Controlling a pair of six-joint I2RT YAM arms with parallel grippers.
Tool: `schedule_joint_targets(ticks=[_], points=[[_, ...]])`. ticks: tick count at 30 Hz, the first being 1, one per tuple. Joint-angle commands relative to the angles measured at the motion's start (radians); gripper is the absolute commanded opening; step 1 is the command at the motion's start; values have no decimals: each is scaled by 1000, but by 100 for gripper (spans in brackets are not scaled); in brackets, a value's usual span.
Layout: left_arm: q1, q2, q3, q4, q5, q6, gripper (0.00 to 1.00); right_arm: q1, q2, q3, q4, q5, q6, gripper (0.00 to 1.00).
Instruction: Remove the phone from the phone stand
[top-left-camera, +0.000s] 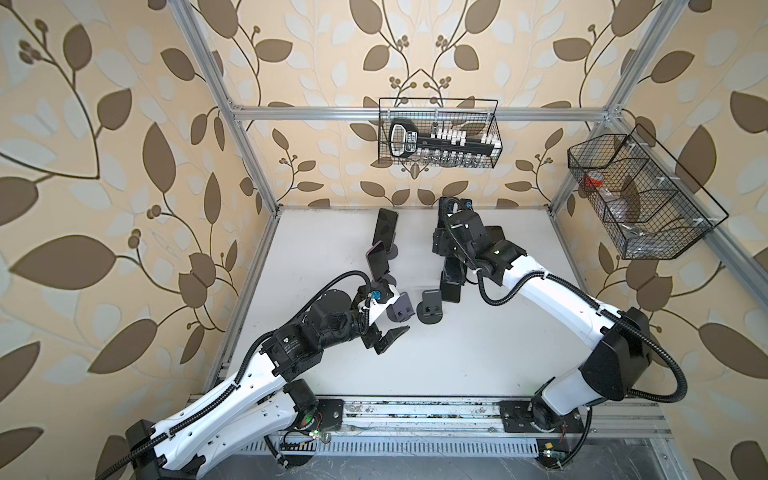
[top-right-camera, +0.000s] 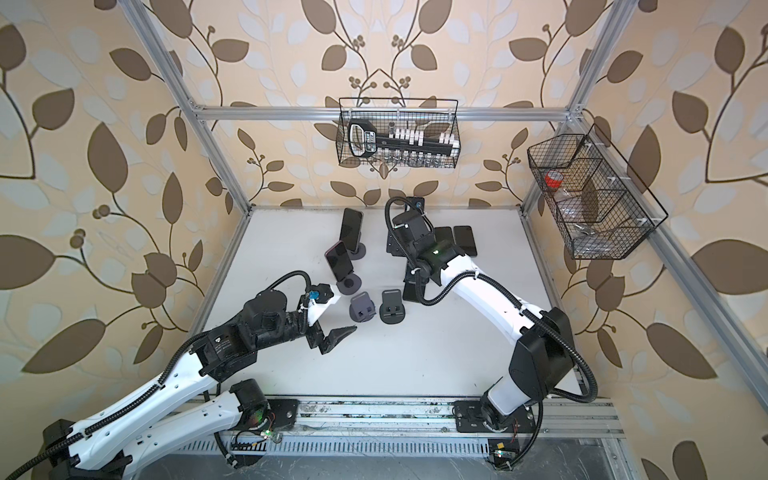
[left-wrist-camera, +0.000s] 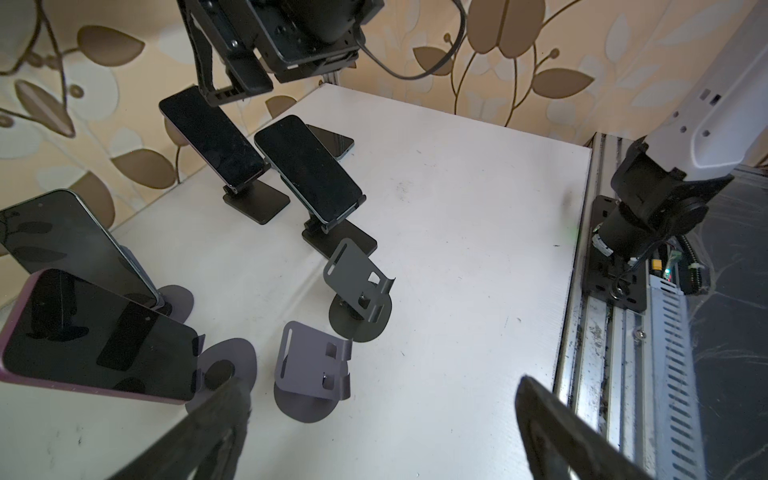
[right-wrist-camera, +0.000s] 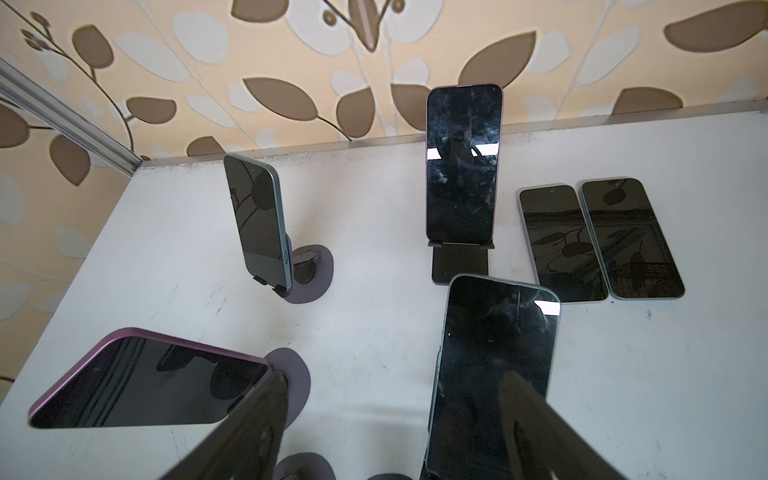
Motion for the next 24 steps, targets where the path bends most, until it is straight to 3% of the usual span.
schedule_joint_targets(ticks=[1, 12, 17, 24], points=[[-7, 9, 43, 57, 4, -41, 99, -1, 34, 63, -90, 32, 26, 83], [-7, 57, 78, 65, -12, -68, 99, 2, 56, 101, -190, 61, 57, 86], [-7, 65, 105, 29, -72, -61, 99, 11, 63, 141, -227, 93, 52, 87], [-7, 76, 72, 112, -180, -69, 99, 10, 92, 197, -268, 159, 19, 86]])
